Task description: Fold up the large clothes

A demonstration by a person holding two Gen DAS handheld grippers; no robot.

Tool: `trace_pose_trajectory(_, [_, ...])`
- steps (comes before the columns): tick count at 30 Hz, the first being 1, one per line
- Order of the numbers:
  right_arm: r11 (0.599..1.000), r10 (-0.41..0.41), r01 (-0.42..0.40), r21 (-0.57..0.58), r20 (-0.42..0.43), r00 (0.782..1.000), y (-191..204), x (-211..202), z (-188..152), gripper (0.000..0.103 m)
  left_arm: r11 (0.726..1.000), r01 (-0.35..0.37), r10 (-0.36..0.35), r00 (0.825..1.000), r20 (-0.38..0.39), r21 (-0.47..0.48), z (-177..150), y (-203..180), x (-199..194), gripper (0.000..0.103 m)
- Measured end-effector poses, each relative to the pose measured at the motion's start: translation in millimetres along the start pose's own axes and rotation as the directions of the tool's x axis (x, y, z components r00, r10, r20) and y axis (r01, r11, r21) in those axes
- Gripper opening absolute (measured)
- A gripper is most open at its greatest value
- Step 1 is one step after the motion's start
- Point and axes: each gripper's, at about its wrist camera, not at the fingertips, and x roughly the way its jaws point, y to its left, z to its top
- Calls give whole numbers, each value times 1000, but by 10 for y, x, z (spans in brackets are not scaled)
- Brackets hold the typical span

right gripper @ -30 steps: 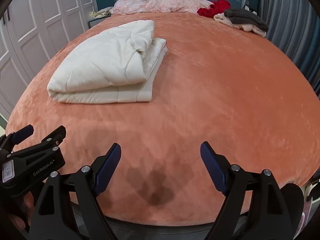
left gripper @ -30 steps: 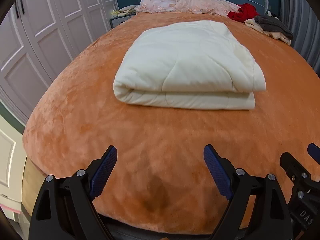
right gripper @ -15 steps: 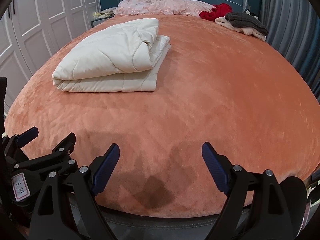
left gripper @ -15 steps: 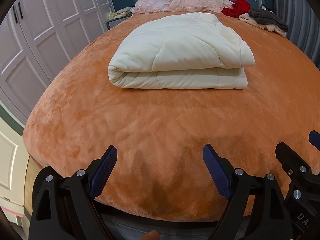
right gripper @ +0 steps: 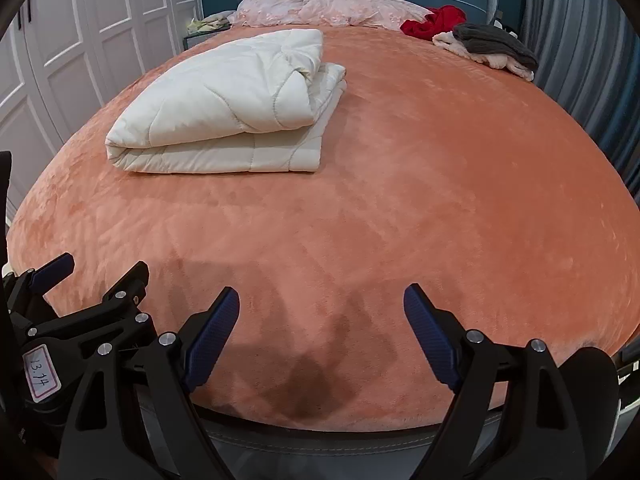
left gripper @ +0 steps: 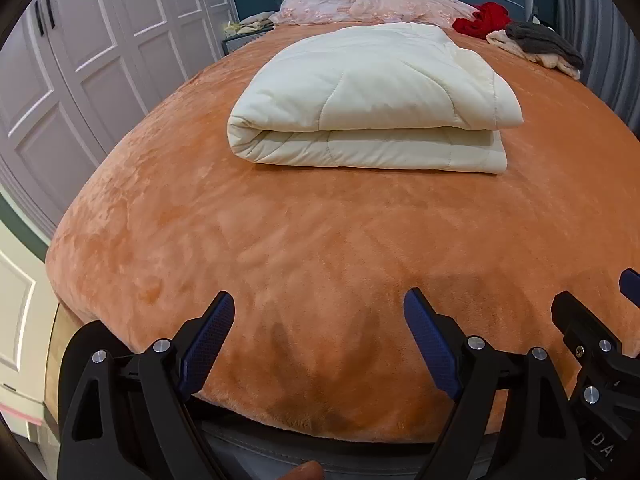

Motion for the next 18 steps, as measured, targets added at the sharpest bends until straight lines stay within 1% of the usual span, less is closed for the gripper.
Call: trace_pose_trajectory(18, [1000,-3,3,2,4,1000,21,-37,-16,82,1000,-9,9,999,35,-15,-20,56,-55,83])
